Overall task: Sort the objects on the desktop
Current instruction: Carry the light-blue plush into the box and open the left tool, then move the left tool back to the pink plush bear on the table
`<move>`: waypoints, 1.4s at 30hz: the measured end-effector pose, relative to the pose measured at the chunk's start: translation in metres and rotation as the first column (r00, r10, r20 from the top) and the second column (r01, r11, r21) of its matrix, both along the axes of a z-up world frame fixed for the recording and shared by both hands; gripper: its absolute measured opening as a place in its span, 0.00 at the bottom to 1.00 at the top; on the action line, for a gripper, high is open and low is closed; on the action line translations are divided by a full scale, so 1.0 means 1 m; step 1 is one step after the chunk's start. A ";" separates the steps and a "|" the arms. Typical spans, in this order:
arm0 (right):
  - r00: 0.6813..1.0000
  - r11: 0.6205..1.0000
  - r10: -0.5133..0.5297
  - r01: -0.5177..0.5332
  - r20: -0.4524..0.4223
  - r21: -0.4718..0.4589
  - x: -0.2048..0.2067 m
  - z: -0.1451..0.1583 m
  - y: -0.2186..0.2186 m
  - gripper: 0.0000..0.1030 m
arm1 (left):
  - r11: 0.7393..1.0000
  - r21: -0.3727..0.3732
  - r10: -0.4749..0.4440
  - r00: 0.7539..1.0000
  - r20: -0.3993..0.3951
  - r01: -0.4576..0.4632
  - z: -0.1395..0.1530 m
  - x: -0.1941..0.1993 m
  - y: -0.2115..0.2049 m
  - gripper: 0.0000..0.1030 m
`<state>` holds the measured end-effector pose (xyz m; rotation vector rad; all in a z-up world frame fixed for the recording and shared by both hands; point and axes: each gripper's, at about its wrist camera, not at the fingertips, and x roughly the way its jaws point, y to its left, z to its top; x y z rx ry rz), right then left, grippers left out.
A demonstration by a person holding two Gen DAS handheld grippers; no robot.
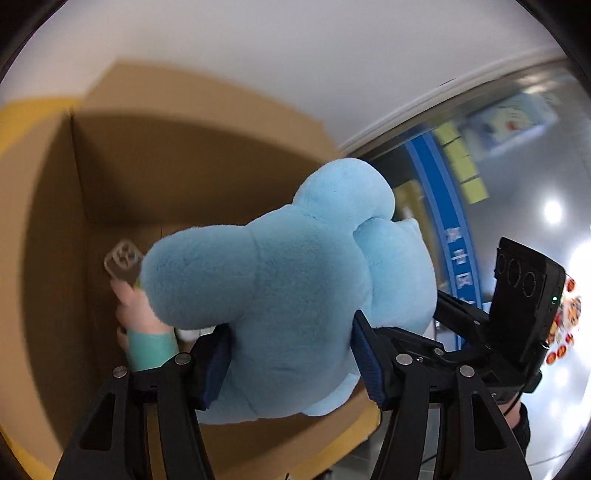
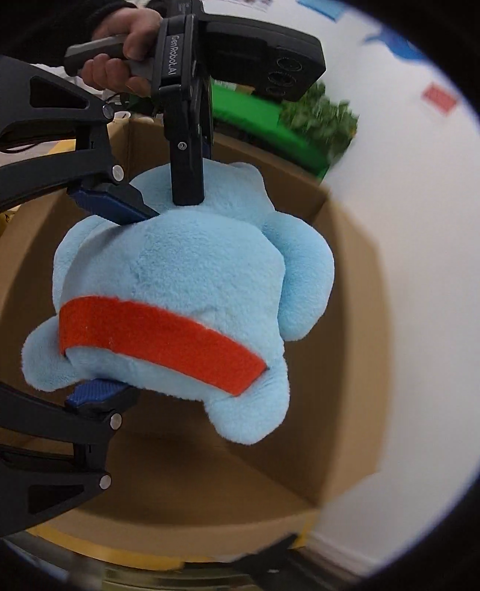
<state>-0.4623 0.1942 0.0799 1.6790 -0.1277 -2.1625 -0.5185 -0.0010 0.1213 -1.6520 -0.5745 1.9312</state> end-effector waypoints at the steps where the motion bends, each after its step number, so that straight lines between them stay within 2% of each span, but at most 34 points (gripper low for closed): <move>1: 0.999 1.000 -0.013 0.012 0.050 0.025 -0.006 -0.020 0.002 0.69 | 1.000 -0.017 -0.003 0.999 0.044 0.003 -0.018 -0.009 0.005 0.58; 5: 0.966 0.989 -0.071 0.036 0.250 0.143 -0.027 -0.098 0.010 0.69 | 0.992 -0.105 -0.038 0.971 0.234 0.064 -0.095 -0.034 0.044 0.46; 7: 0.939 0.981 -0.103 0.042 0.328 0.188 -0.033 -0.131 0.019 0.68 | 0.985 -0.127 -0.071 0.945 0.320 0.117 -0.130 -0.040 0.066 0.27; 8: 0.925 0.980 -0.114 0.043 0.363 0.197 -0.035 -0.145 0.023 0.66 | 0.982 -0.121 -0.091 0.927 0.363 0.144 -0.147 -0.041 0.079 0.21; 9: 0.910 0.976 -0.119 0.033 0.398 0.216 -0.036 -0.160 0.025 0.65 | 0.977 -0.135 -0.102 0.914 0.392 0.167 -0.163 -0.040 0.088 0.10; 10: 0.895 0.973 -0.127 0.029 0.427 0.228 -0.037 -0.172 0.023 0.64 | 0.969 -0.160 -0.106 0.904 0.413 0.186 -0.178 -0.037 0.096 0.05; 12: 0.855 0.966 -0.141 0.008 0.500 0.259 -0.039 -0.198 0.026 0.64 | 0.963 -0.173 -0.105 0.881 0.461 0.205 -0.204 -0.038 0.108 0.04; 15: 0.812 0.946 -0.154 -0.044 0.563 0.322 -0.030 -0.230 0.033 0.64 | 0.951 -0.163 -0.141 0.841 0.523 0.261 -0.234 -0.035 0.127 0.05; 16: 0.798 0.941 -0.161 -0.054 0.580 0.335 -0.027 -0.238 0.036 0.61 | 0.948 -0.160 -0.152 0.830 0.537 0.276 -0.241 -0.033 0.133 0.05; 17: 0.785 0.935 -0.168 -0.064 0.597 0.348 -0.024 -0.247 0.038 0.54 | 0.944 -0.159 -0.159 0.820 0.549 0.290 -0.247 -0.031 0.139 0.05; 21: 0.737 0.937 -0.169 -0.087 0.654 0.340 -0.009 -0.273 0.042 0.51 | 0.926 -0.194 -0.164 0.810 0.563 0.322 -0.265 -0.025 0.151 0.04; 23: 0.726 0.934 -0.158 -0.109 0.669 0.339 -0.006 -0.277 0.039 0.53 | 0.917 -0.207 -0.167 0.801 0.575 0.340 -0.270 -0.024 0.151 0.04; 26: 0.743 0.933 -0.141 -0.121 0.654 0.339 -0.009 -0.263 0.035 0.59 | 0.903 -0.218 -0.197 0.808 0.555 0.370 -0.259 -0.025 0.153 0.04; 27: 0.751 0.942 -0.125 -0.114 0.648 0.314 -0.010 -0.254 0.033 0.65 | 0.897 -0.226 -0.211 0.819 0.534 0.379 -0.250 -0.027 0.154 0.05; 29: 0.768 0.960 -0.092 -0.101 0.634 0.261 -0.011 -0.234 0.029 0.79 | 0.891 -0.254 -0.226 0.853 0.470 0.376 -0.223 -0.031 0.150 0.20; 31: 0.788 0.959 -0.057 -0.129 0.612 0.254 -0.007 -0.210 0.022 0.82 | 0.883 -0.295 -0.240 0.892 0.383 0.364 -0.190 -0.033 0.142 0.74; 33: 0.813 0.956 -0.028 -0.149 0.581 0.254 0.000 -0.183 0.016 0.88 | 0.877 -0.333 -0.253 0.921 0.295 0.348 -0.156 -0.030 0.131 0.88; 35: 0.842 0.958 0.008 -0.162 0.540 0.238 0.008 -0.151 0.008 0.97 | 0.881 -0.348 -0.249 0.939 0.239 0.322 -0.124 -0.021 0.117 0.88; 37: 0.872 0.955 0.047 -0.182 0.487 0.233 0.018 -0.119 0.004 1.00 | 0.891 -0.350 -0.248 0.955 0.162 0.290 -0.087 -0.006 0.109 0.88; 38: 0.891 0.951 0.071 -0.197 0.448 0.240 0.004 -0.101 0.011 1.00 | 0.896 -0.350 -0.247 0.962 0.119 0.274 -0.067 0.002 0.105 0.88; 40: 0.934 0.948 0.127 -0.213 0.335 0.236 0.025 -0.052 0.019 1.00 | 0.904 -0.352 -0.251 0.968 0.019 0.242 -0.026 0.020 0.098 0.88; 42: 0.967 0.958 0.167 -0.206 0.194 0.201 0.042 -0.008 0.027 1.00 | 0.909 -0.356 -0.268 0.958 -0.104 0.216 0.012 0.053 0.090 0.89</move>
